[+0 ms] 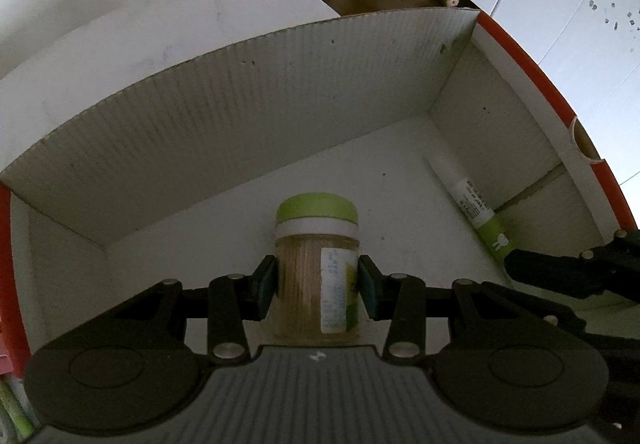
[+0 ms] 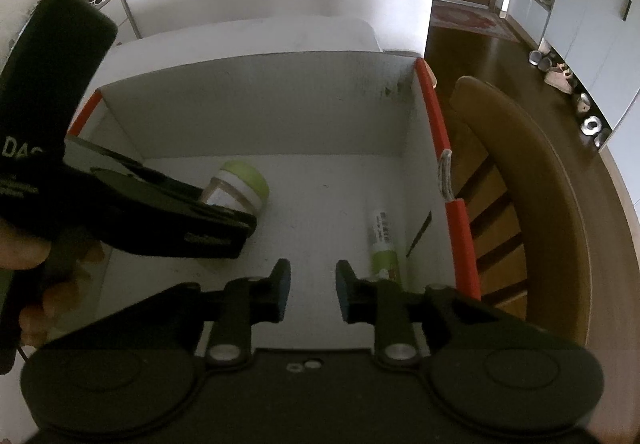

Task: Organize rigid objects
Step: 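Withdraw both tools from the box back over the table items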

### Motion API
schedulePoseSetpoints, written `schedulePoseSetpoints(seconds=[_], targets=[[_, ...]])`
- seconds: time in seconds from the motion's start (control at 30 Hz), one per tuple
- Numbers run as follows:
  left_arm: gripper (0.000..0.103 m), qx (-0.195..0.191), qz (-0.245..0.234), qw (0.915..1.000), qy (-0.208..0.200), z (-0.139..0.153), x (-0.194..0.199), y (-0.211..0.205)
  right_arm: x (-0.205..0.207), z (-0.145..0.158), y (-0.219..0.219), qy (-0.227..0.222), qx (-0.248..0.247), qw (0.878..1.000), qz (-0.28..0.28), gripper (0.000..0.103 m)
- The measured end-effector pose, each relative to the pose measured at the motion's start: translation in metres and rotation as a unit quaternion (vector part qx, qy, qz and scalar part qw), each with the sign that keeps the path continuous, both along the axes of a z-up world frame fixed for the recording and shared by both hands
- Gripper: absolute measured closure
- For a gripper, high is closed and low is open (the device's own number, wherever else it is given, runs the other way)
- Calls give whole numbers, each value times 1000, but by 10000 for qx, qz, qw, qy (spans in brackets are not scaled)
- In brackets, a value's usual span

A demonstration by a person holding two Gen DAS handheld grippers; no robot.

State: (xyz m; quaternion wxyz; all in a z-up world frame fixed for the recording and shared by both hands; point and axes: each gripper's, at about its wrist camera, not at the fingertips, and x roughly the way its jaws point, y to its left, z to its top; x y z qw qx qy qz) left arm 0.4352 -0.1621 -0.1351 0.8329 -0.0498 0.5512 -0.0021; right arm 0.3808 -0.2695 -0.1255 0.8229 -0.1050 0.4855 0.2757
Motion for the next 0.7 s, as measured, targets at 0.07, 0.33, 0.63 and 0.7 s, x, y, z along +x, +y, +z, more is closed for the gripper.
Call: schedulePoseSetpoints(seconds=[0.07, 0.33, 0.63, 0.7], targets=[[60, 27, -9, 10000, -36, 2, -2, -1, 0, 1, -1, -14, 17, 10000, 5, 74], [42, 9, 87, 9992, -380, 24, -15, 1, -7, 7, -3, -93, 90, 9999, 56, 67], [42, 170, 203, 9964, -806, 53, -50, 7, -22, 23, -7, -223, 270, 9993, 110, 57], [42, 148, 243, 9955, -902, 60, -60, 10, -26, 27, -7, -239, 318, 9991, 126, 56]])
